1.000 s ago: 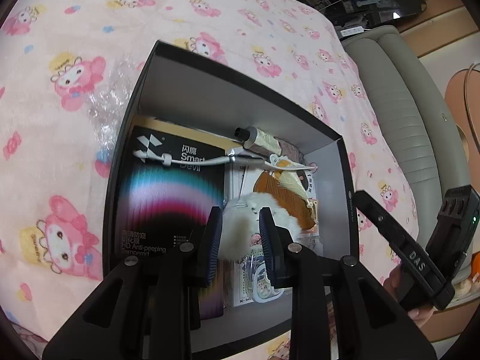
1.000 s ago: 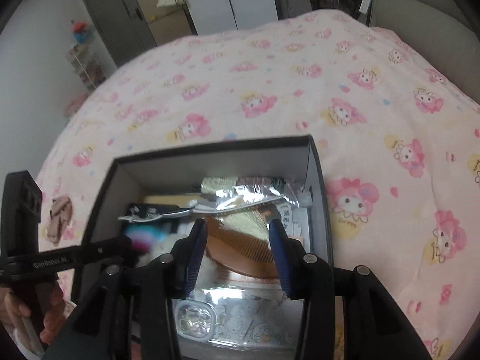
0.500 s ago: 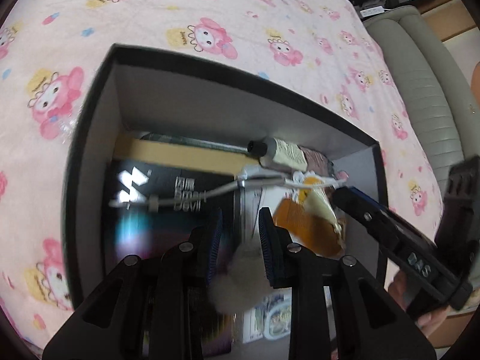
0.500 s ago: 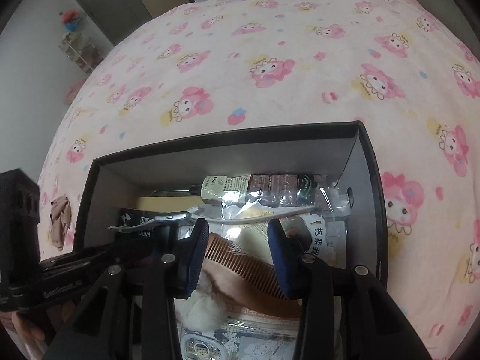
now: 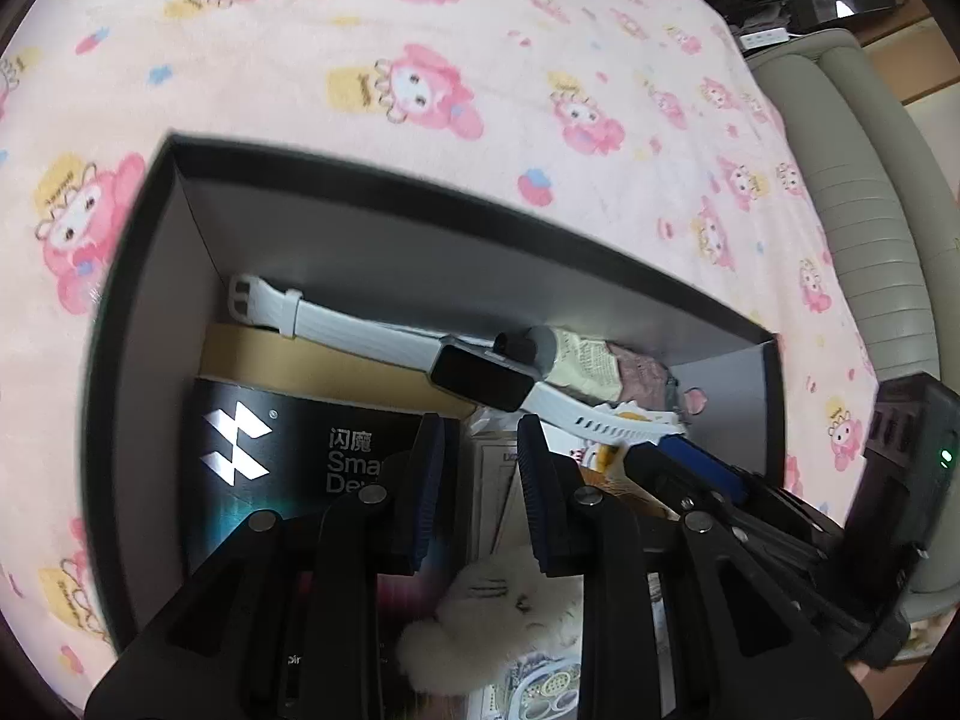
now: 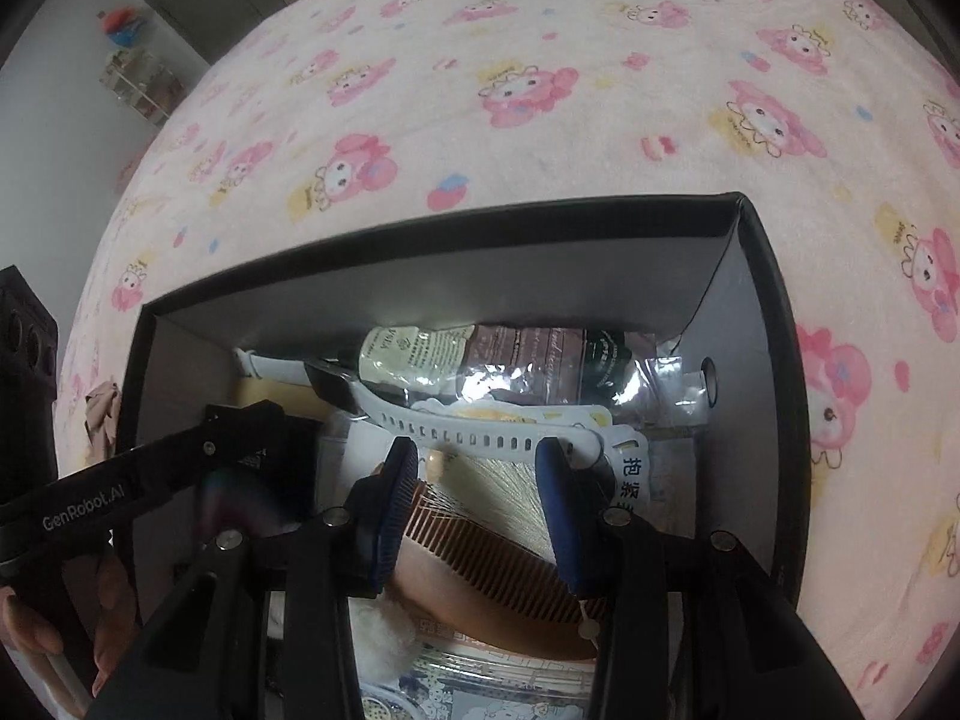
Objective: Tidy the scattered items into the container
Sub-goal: 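Open the left gripper to release the smartwatch and withdraw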
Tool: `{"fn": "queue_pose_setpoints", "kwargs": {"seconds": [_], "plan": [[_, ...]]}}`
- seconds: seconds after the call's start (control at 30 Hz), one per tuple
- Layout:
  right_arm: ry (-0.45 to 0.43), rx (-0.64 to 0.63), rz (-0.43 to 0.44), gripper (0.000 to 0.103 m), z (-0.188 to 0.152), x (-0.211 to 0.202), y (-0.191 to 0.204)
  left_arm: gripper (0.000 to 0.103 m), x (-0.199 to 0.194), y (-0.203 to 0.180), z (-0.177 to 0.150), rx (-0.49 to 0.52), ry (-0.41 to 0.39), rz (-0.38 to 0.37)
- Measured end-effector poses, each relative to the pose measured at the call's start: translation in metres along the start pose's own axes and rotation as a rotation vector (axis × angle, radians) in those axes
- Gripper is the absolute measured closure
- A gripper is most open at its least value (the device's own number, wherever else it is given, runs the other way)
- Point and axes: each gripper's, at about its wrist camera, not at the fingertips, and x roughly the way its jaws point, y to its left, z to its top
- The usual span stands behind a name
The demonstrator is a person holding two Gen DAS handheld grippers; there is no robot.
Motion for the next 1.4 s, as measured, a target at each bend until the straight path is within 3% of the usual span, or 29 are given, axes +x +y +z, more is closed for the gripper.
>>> {"fn": "queue_pose_setpoints", "kwargs": {"seconds": [0.2, 0.5, 0.57, 0.77, 1.07, 1.4], "plan": [[-0.021, -0.010, -0.030, 0.066, -0.003, -0.003, 0.001, 0.079, 0.000, -0.010, -0.004, 0.021, -0.004, -0.042], [-0.162, -0.049, -0.100, 0.065, -0.010, -0.039, 0.017, 0.076, -0.039, -0.038, -0.030, 0.150, -0.099, -0.024], [-0.181, -0.058, -0.124, 0.064, -0.017, -0.048, 0.022, 0.072, -0.049, -0.044, -0.039, 0.173, -0.117, -0.016], [-0.209, -0.063, -0.127, 0.063, -0.047, -0.076, 0.039, 0.068, -0.087, -0.054, -0.072, 0.242, -0.173, 0.001], [-0.309, -0.048, -0.112, 0.062, -0.119, -0.116, 0.075, 0.068, -0.145, -0.042, -0.144, 0.350, -0.204, 0.018], [-0.307, -0.080, -0.121, 0.061, -0.179, -0.126, 0.119, 0.068, -0.178, -0.004, -0.193, 0.332, -0.217, 0.017]]}}
